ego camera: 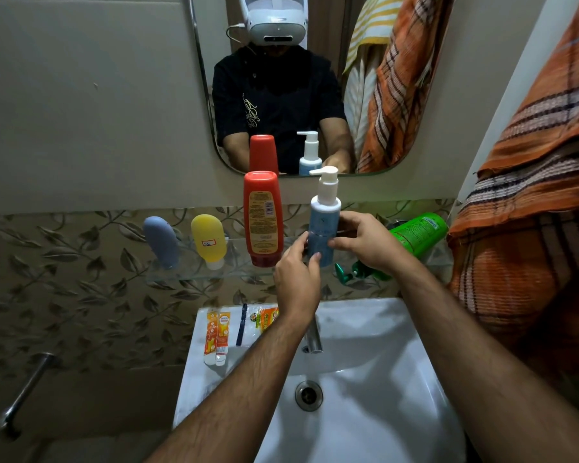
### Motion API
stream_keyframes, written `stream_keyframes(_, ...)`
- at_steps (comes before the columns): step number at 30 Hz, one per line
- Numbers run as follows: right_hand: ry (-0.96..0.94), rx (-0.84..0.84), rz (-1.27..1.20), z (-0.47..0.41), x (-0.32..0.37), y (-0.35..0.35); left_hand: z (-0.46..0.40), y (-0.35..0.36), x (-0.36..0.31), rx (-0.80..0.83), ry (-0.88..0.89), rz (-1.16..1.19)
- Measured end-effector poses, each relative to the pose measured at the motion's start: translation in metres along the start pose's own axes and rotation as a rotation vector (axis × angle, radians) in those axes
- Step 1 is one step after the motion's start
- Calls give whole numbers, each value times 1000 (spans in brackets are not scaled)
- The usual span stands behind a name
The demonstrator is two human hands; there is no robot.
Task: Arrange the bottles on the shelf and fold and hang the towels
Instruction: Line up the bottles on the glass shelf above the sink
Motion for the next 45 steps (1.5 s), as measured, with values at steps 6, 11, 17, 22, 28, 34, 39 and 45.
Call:
stream_keyframes(6,-6,-7,21,2,3,2,0,1,3,21,-1,4)
stream_keyframes(11,-18,-9,109,3,5,1,9,-2,5,8,48,12)
stream_keyframes(17,-30,-184,314,10,5,-23,22,-6,7,-56,137,89)
stream_keyframes(22,-105,-313,495,23,0,-53,32,14,12,154,-75,116)
stream_keyframes(28,-17,-82,803,38,-35,-56,36,40,13,413,-478,462)
stream_keyframes(34,-44,-159,832,60,-59,-50,34,41,-3,380,-627,564)
stream_keyframes(39,-129,-341,629,63,-50,-57,31,41,-31,378,-500,649)
stream_keyframes(45,-106,-349,243,44,-24,-85,17,36,-70,316,-270,754)
Point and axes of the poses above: each hand's wrist, its own z-axis away from the middle knuckle, its own y-axis out of the palm, x = y × z, the point moved 3 cm from there along -z, towards the middle knuckle, and after that the axes turned 11 degrees about -x, right-handed, at the moved point
